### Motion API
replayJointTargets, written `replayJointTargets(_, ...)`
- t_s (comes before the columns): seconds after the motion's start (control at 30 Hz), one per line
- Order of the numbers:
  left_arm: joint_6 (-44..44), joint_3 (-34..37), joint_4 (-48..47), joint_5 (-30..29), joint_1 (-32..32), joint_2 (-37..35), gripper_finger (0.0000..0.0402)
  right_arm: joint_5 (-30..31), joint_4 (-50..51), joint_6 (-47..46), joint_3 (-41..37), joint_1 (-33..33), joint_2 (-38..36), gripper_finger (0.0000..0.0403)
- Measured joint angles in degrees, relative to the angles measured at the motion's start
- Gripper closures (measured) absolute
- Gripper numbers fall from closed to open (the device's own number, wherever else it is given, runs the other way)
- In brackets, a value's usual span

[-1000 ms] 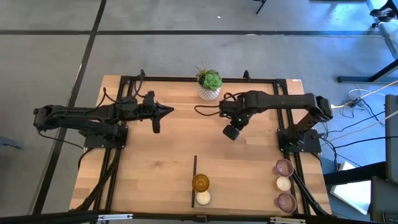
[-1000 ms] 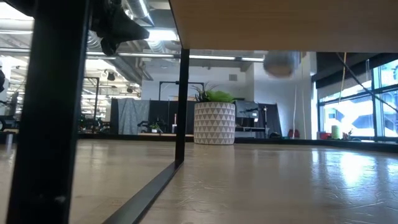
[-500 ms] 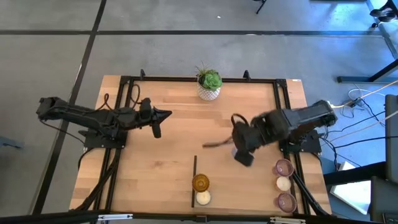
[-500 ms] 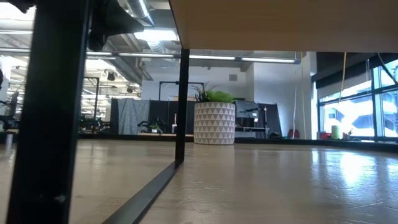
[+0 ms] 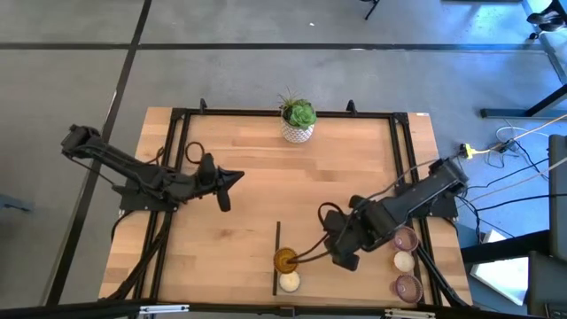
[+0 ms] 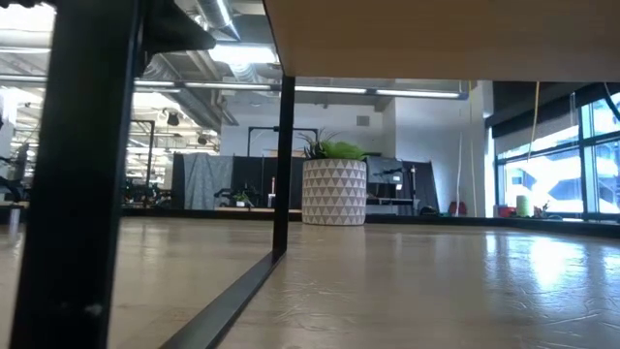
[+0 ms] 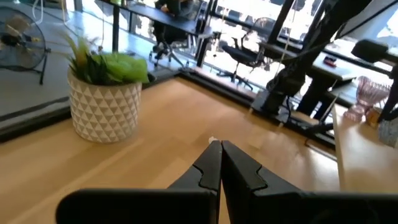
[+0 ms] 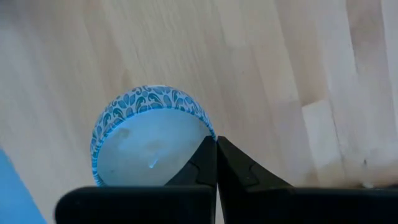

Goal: Pick & Place candle stick holders
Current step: Put the light blue scented candle on the shelf aligned with the yellow glass candle holder

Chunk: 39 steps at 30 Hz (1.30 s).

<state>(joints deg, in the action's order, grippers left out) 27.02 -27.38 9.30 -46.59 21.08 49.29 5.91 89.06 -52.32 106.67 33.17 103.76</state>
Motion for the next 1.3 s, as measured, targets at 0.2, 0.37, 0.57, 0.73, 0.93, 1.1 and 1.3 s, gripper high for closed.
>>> replayJointTargets(0.2,5.02,0.00,0.24,0.08,1.78,4.85,0.0398,4.03,-5.58,2.68,0.00,-0.51,0.29,0.0403)
replayJointTargets(0.37,6.30,0.00,2.87,0.09,3.02,7.79,0.0398,4.88,-7.46,4.44,0.00,-1.98,0.52,0.0403)
replayJointTargets(0.57,6.30,0.02,3.89,-0.05,3.24,8.64,0.0398,3.81,-11.15,8.30,0.00,-3.56,3.26,0.0403)
replayJointTargets(0.73,5.22,0.02,4.99,-0.24,3.20,8.64,0.0398,2.68,-11.59,9.57,-0.05,-3.93,4.92,0.0403)
replayJointTargets(0.93,4.77,0.02,5.79,-0.26,3.22,8.62,0.0398,2.79,-12.40,10.53,-0.04,-4.15,4.92,0.0403)
replayJointTargets(1.1,4.75,0.02,5.77,-0.26,3.22,8.62,0.0398,1.53,-13.65,12.15,-0.04,-4.22,4.92,0.0403)
replayJointTargets(1.3,4.75,0.00,5.92,-0.26,3.22,8.62,0.0398,1.34,-13.61,12.29,-0.04,-4.22,4.92,0.0384)
